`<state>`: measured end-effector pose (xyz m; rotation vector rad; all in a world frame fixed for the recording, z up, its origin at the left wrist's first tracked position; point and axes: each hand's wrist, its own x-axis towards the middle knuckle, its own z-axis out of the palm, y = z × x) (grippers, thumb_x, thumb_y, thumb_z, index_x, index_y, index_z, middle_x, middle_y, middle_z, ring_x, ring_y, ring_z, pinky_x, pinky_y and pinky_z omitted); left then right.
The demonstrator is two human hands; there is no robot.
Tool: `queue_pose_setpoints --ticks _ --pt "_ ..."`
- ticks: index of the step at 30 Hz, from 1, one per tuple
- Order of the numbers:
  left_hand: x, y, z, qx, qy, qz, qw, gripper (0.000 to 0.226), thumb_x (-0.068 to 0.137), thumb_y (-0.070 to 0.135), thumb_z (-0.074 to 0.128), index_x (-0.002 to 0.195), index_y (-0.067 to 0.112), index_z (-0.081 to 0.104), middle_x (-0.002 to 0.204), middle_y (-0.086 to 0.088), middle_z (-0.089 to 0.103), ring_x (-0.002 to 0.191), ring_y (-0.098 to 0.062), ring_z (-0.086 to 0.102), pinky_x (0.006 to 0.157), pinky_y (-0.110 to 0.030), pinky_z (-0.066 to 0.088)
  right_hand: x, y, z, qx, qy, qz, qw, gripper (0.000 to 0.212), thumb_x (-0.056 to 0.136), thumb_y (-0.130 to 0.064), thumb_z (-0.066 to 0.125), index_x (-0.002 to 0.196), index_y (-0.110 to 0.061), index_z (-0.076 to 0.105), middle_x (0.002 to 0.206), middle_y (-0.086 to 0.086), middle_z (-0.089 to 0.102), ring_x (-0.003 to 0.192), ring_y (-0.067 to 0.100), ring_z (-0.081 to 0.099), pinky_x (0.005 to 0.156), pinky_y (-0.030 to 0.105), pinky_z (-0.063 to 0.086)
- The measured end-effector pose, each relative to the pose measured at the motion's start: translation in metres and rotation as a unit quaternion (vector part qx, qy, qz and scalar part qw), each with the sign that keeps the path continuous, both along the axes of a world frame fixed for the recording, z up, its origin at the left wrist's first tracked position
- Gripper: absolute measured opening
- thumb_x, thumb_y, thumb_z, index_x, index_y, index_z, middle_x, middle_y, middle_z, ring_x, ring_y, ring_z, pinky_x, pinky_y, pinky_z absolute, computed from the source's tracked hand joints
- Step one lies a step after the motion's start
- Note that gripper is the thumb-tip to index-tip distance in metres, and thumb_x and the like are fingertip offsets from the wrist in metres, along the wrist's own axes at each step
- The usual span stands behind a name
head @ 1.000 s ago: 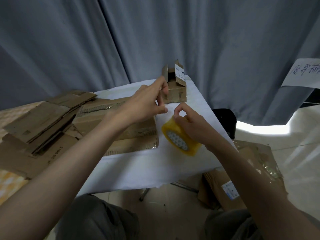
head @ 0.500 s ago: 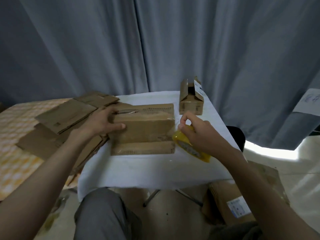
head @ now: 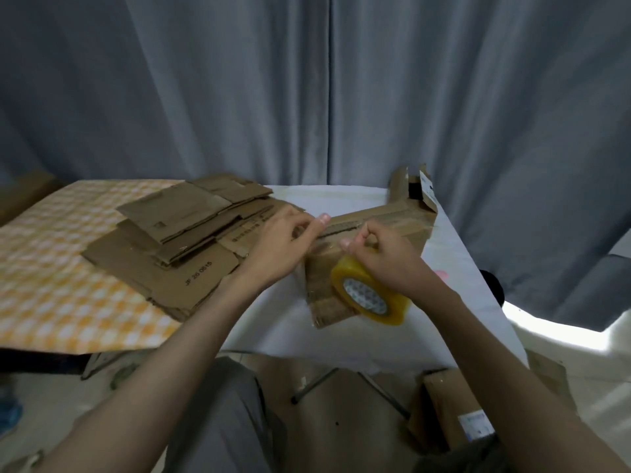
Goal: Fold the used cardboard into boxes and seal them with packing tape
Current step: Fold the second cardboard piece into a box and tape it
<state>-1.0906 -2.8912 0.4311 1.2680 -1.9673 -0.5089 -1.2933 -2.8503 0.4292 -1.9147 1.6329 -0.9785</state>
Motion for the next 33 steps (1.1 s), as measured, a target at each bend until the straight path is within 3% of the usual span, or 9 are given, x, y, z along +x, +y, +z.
queue_pose_setpoints --ticks 4,8,13,16,21,24,28,31,33 --pt "0.007 0.014 0.005 0.088 0.088 -0.102 0.987 0.035 0.069 0.053 0.085 0.086 0.024 0.074 0.077 0.004 0.072 0.069 -0.009 0.062 0.064 -0.024 0.051 0.012 -0.002 0.002 0.015 0.019 -0.006 1.000 0.034 0.089 -0.059 0.054 0.086 -0.025 0.054 0.086 -0.012 0.061 0.084 0.008 0.057 0.074 0.035 0.051" --pt "0.011 0.014 0.005 0.097 0.151 -0.123 0.976 0.014 0.073 0.012 0.087 0.079 0.014 0.075 0.069 0.002 0.073 0.062 -0.002 0.063 0.060 -0.013 0.047 0.023 0.001 0.003 0.034 0.009 -0.012 0.999 0.034 0.091 -0.060 0.054 0.084 -0.027 0.052 0.085 -0.015 0.060 0.082 0.003 0.055 0.065 0.027 0.043" --pt "0.017 0.009 0.017 0.125 0.181 -0.098 0.971 0.005 0.079 0.008 0.082 0.082 0.007 0.078 0.068 -0.003 0.073 0.059 -0.004 0.063 0.058 -0.014 0.048 0.023 0.012 0.006 0.118 -0.135 0.028 0.983 0.021 0.091 -0.055 0.062 0.097 -0.036 0.057 0.103 -0.013 0.063 0.092 0.009 0.062 0.064 0.021 0.050" --pt "0.017 0.002 0.026 0.155 0.168 -0.086 0.970 0.009 0.080 0.013 0.082 0.083 0.006 0.077 0.069 -0.005 0.072 0.061 -0.004 0.063 0.058 -0.015 0.048 0.022 0.026 0.002 0.169 -0.228 0.044 0.958 0.039 0.088 -0.054 0.066 0.123 -0.044 0.054 0.118 -0.013 0.057 0.099 0.011 0.064 0.068 0.021 0.055" --pt "0.022 -0.017 0.034 0.200 0.124 -0.058 0.970 0.006 0.083 0.010 0.079 0.080 0.006 0.075 0.070 -0.004 0.069 0.059 -0.002 0.059 0.057 -0.015 0.047 0.024 0.046 -0.013 0.239 -0.379 0.077 0.891 0.059 0.077 -0.042 0.072 0.132 -0.032 0.054 0.124 0.000 0.064 0.105 0.017 0.069 0.084 0.034 0.060" --pt "0.027 -0.027 0.033 0.210 0.125 -0.052 0.968 0.007 0.082 0.010 0.079 0.082 0.004 0.076 0.076 -0.010 0.070 0.065 -0.007 0.059 0.063 -0.019 0.049 0.027 0.052 -0.018 0.210 -0.376 0.050 0.901 0.050 0.080 -0.043 0.073 0.127 -0.035 0.056 0.121 -0.002 0.065 0.101 0.017 0.068 0.073 0.027 0.059" --pt "0.038 -0.051 0.033 0.191 0.144 -0.005 0.971 0.007 0.082 0.007 0.079 0.086 0.003 0.074 0.071 -0.001 0.068 0.057 -0.001 0.058 0.062 -0.015 0.049 0.032 0.058 -0.026 0.164 -0.291 -0.019 0.942 0.045 0.080 -0.065 0.067 0.116 -0.041 0.053 0.114 -0.010 0.060 0.097 0.013 0.065 0.070 0.026 0.056" --pt "0.040 -0.065 0.027 0.195 0.129 0.013 0.972 0.008 0.084 0.006 0.077 0.090 0.002 0.074 0.076 -0.002 0.068 0.063 -0.005 0.058 0.066 -0.017 0.050 0.033 0.063 -0.026 0.165 -0.315 -0.021 0.935 0.041 0.078 -0.064 0.067 0.110 -0.041 0.056 0.108 -0.013 0.061 0.092 0.009 0.065 0.059 0.016 0.054" --pt "0.040 -0.071 0.021 0.198 0.135 0.021 0.971 0.010 0.085 0.007 0.077 0.093 0.001 0.074 0.076 -0.004 0.067 0.064 -0.008 0.056 0.064 -0.016 0.049 0.035 0.060 -0.022 0.163 -0.320 -0.029 0.933 0.042 0.073 -0.063 0.065 0.109 -0.040 0.058 0.109 -0.010 0.062 0.094 0.012 0.065 0.065 0.024 0.057"
